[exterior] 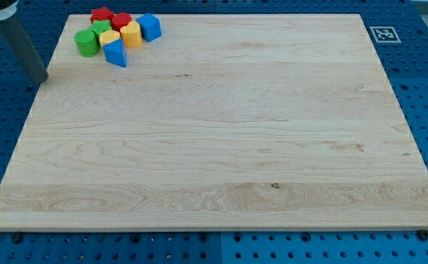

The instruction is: Separate green star and yellow hexagon from the group of blocks

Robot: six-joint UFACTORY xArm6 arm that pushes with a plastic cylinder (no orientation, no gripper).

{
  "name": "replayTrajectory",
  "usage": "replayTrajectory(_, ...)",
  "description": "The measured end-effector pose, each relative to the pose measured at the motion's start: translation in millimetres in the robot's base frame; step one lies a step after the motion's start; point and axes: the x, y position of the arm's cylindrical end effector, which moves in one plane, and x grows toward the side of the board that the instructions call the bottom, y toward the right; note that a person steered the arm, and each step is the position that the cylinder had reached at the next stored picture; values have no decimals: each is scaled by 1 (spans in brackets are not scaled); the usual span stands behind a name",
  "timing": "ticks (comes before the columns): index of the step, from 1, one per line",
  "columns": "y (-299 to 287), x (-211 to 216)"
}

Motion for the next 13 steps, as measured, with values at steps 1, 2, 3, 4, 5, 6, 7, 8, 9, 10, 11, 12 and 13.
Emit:
replayTrajectory(1, 0, -13)
replayTrajectory(2, 0, -36)
replayTrajectory(3, 0, -113)
replayTrajectory(4, 0, -120)
replayTrajectory(5, 15, -122)
replayTrajectory(6, 61, -129)
replayTrajectory(7, 86, -123)
replayTrajectory(8, 93, -115)
replayTrajectory(9, 96, -107)
replayTrajectory(10, 102, -100)
replayTrajectory(11, 115, -90)
replayTrajectory(12, 131, -75)
replayTrajectory(13, 153, -62)
